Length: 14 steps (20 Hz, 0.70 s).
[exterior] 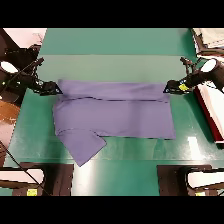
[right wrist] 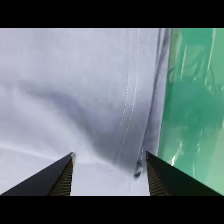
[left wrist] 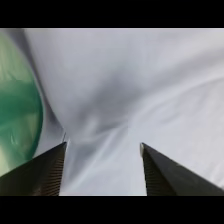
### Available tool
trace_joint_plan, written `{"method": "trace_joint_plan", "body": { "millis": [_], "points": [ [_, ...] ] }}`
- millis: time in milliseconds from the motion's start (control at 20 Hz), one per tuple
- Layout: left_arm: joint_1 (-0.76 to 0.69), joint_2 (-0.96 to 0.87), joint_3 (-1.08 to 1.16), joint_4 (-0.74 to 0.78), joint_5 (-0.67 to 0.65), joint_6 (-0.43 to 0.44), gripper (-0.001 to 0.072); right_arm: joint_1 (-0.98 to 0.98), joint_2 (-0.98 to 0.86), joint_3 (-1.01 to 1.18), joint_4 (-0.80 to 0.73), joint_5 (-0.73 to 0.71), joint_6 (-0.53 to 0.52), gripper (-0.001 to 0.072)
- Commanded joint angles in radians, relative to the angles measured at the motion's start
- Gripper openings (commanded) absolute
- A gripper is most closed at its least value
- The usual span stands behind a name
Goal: Fold the shirts.
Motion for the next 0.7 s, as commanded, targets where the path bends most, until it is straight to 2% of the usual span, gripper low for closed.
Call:
{"method": "trace_joint_plan", "body": {
  "millis": [0,50,250,450,550,650],
  "points": [
    [0.011,0.018,-0.01,0.068,-0.106,-0.079,0.0554,-0.024,0.009,0.033,0.002,0.162,-0.001,0.0472],
    [0.016,0.043,-0.023,0.093,-0.133,-0.089,0.0554,-0.036,0.029,0.031,0.002,0.195,-0.011,0.0428],
    [0.027,0.279,-0.262,0.161,-0.137,-0.163,0.0553,-0.069,0.187,-0.072,0.002,0.177,-0.021,0.0428],
    [0.027,0.5,-0.566,0.157,-0.211,-0.216,0.0553,-0.093,0.304,-0.173,0.002,0.106,-0.021,0.0428],
    [0.027,0.548,-0.68,0.156,-0.246,-0.216,0.0553,-0.102,0.319,-0.18,0.003,0.107,-0.021,0.0428],
    [0.027,0.553,-0.759,0.145,-0.223,-0.23,0.0553,-0.102,0.321,-0.179,0.003,0.102,-0.021,0.0428]
  ]
}}
